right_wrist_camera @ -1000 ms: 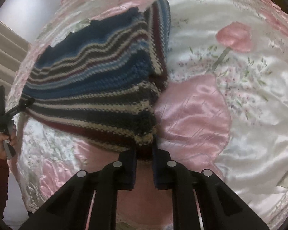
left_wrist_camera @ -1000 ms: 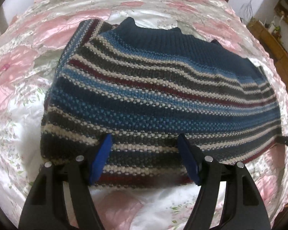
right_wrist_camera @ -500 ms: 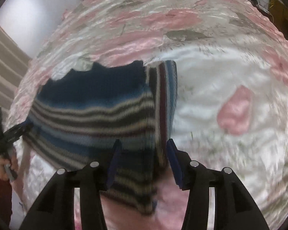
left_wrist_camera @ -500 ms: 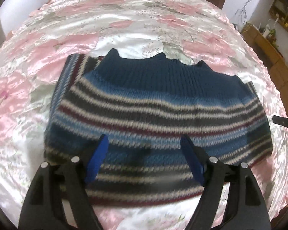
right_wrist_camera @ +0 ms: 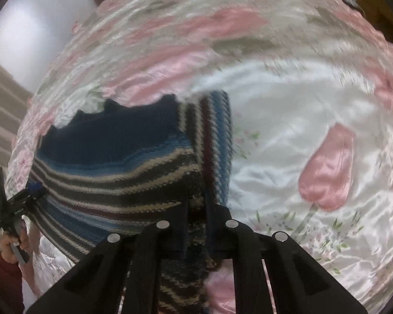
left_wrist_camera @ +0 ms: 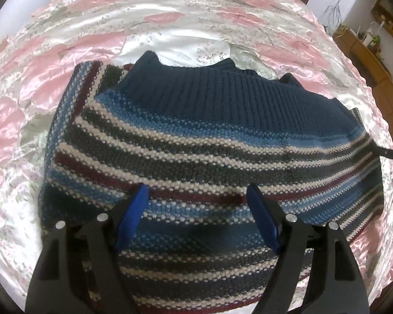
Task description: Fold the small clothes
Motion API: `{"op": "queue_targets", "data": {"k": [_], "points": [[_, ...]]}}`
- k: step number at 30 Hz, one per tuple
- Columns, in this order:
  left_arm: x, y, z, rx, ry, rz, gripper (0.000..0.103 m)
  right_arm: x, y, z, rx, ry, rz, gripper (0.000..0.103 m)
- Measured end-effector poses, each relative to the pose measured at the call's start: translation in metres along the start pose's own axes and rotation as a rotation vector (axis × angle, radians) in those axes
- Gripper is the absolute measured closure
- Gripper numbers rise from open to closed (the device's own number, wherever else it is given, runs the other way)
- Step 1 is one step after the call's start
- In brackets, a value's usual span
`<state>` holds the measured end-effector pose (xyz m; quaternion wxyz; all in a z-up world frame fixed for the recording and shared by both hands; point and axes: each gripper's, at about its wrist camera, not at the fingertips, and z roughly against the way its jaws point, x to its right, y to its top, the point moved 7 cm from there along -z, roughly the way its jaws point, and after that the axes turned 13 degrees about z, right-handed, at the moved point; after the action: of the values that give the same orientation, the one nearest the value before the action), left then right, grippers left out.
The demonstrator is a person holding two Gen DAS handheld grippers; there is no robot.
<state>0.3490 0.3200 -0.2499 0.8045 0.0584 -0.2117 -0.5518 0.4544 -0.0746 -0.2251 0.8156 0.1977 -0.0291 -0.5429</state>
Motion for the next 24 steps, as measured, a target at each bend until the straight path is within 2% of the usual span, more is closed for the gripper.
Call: {"op": "queue_targets", "data": {"k": [4,8,10,11,13,14,16,24], "points": [[-0.005,-0.001,-0.006,0.002,-0.006,0.021,0.026,0.005,-0.009,-0.02,-0.025,-0.013,-0.028,0.092],[-0.005,0.0,-0.009,0.003,-0.004,0.019,0.025,0.002,-0.007,-0.018,-0.03,-0.018,-0.02,0.088],[-0.003,-0.001,-0.009,0.002,0.006,0.007,0.024,0.001,-0.006,-0.008,-0.017,-0.001,-0.032,0.077],[-0.002,-0.001,-0.009,0.0,0.016,-0.004,0.024,0.001,-0.007,0.0,-0.012,0.004,-0.041,0.065],[0.001,-0.001,-0.003,-0.004,0.027,-0.01,0.024,0.0,-0.012,0.016,0.001,0.005,-0.038,0.053],[0.003,-0.002,0.004,0.0,0.012,-0.004,0.023,0.0,-0.014,0.021,0.0,0.006,-0.035,0.045],[0.006,-0.004,0.014,0.001,-0.029,0.007,0.022,0.0,-0.022,0.029,-0.011,0.012,-0.043,0.034],[0.0,-0.007,0.022,0.004,-0.003,0.02,0.021,-0.003,-0.044,0.007,-0.075,0.083,-0.087,0.033]]}}
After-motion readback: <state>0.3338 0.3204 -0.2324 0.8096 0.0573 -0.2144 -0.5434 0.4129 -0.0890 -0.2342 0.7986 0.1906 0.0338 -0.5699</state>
